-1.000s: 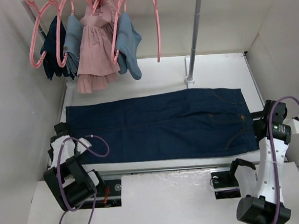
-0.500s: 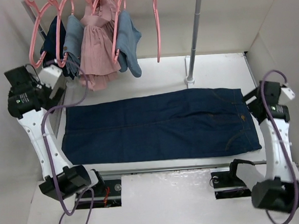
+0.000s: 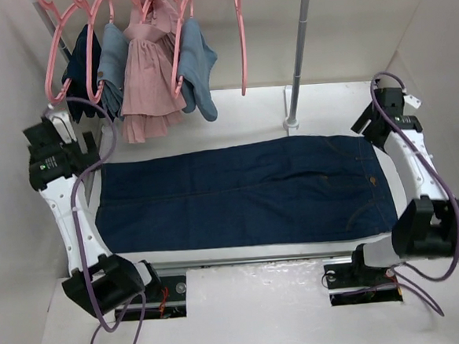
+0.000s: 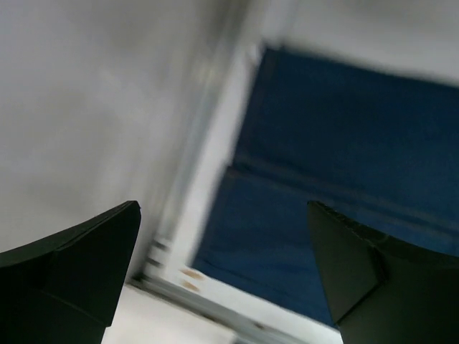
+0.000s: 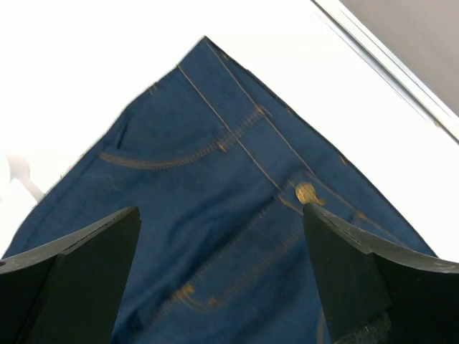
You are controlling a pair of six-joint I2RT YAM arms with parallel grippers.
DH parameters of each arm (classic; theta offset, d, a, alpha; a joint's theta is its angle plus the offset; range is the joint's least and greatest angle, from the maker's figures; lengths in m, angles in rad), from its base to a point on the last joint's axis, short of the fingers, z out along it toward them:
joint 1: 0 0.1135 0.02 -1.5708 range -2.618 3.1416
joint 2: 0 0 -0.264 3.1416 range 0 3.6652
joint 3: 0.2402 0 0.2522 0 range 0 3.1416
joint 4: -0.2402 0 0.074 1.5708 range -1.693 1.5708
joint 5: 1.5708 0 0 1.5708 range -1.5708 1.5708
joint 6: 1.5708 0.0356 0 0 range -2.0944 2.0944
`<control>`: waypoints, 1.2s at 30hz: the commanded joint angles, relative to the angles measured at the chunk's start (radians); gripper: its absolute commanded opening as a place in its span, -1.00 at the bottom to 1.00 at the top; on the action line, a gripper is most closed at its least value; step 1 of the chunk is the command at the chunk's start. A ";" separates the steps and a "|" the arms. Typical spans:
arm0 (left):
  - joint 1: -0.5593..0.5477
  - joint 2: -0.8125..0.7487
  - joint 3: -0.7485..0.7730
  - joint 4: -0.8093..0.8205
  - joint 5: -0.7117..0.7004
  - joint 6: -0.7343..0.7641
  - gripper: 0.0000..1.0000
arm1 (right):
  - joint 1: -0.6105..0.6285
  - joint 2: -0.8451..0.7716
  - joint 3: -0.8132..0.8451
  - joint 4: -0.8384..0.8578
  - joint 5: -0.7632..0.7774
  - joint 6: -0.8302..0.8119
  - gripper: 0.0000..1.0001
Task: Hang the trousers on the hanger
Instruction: Flatten out the trousers at the center of the board.
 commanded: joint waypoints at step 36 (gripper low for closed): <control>-0.097 0.843 0.176 0.293 0.036 -0.439 0.85 | -0.088 0.952 0.764 -0.180 -0.088 0.012 0.30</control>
